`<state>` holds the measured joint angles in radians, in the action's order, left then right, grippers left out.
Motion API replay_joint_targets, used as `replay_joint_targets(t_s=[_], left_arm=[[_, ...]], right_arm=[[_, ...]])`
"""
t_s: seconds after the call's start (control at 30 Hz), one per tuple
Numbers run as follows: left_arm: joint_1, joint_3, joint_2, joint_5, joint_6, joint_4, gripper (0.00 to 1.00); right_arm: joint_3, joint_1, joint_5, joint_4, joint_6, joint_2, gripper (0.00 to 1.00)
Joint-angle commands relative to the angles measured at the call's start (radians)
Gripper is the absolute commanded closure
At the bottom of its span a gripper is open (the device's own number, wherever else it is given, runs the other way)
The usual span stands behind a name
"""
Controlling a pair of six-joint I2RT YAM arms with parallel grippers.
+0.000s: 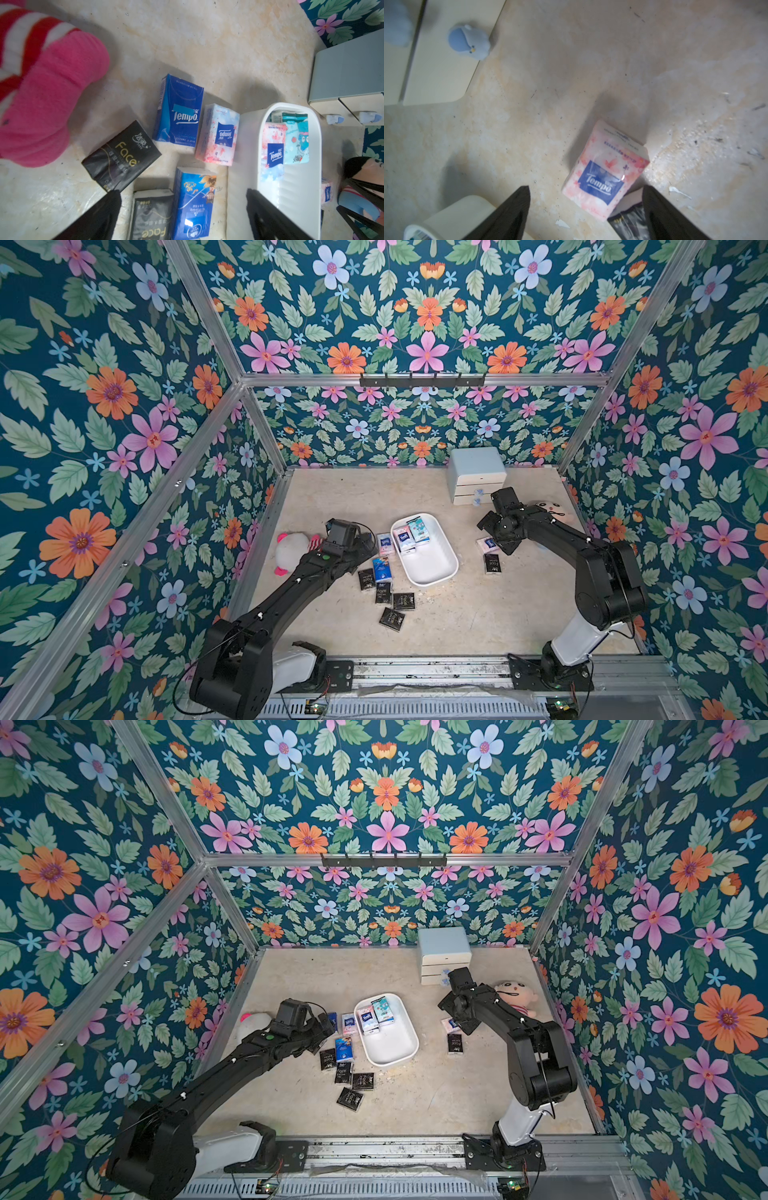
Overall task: Put the pocket tissues into the storage box
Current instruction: Pick up the pocket tissues from the center of the board.
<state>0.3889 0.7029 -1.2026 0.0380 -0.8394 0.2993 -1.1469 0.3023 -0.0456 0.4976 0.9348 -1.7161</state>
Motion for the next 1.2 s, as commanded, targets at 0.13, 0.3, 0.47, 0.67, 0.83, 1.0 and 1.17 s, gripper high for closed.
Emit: replay_joint_targets(t_s=[0.13,0.3,0.47,0.67,0.83,1.0,1.17], left_arm=[[-0.001,-0.071,0.104,-0.065,-0.051,0.012,0.0],[-0.001,-0.106,0.17,-0.092,-0.077,0.041,0.01],[0.0,-0.099,0.191,-0.105,-0.076,0.068,0.01],[0.0,-0.082,0.183,-0.101,-0.067,0.071,0.01],[0.001,-0.068,0.16,-0.095,-0.046,0.068,0.01],[0.0,-0.065,0.145,-0.084,-0.037,0.06,0.01],[0.0,-0.039,0.126,-0.081,-0.015,0.075,0.01]], right_arm=[[-0.025,-0.022,0.041,-0.046,0.07,-0.071,0.11],[-0.017,-0.022,0.073,-0.069,0.088,-0.117,0.12],[-0.022,-0.02,0.075,-0.071,0.078,-0.126,0.14],[-0.122,0.021,-0.041,0.039,-0.056,-0.098,0.14],[-0.103,0.041,-0.055,0.109,-0.082,-0.05,0.12],[0.011,0.042,0.021,0.012,0.019,0.006,0.12],[-0.024,0.042,0.04,-0.016,0.045,-0.056,0.11]])
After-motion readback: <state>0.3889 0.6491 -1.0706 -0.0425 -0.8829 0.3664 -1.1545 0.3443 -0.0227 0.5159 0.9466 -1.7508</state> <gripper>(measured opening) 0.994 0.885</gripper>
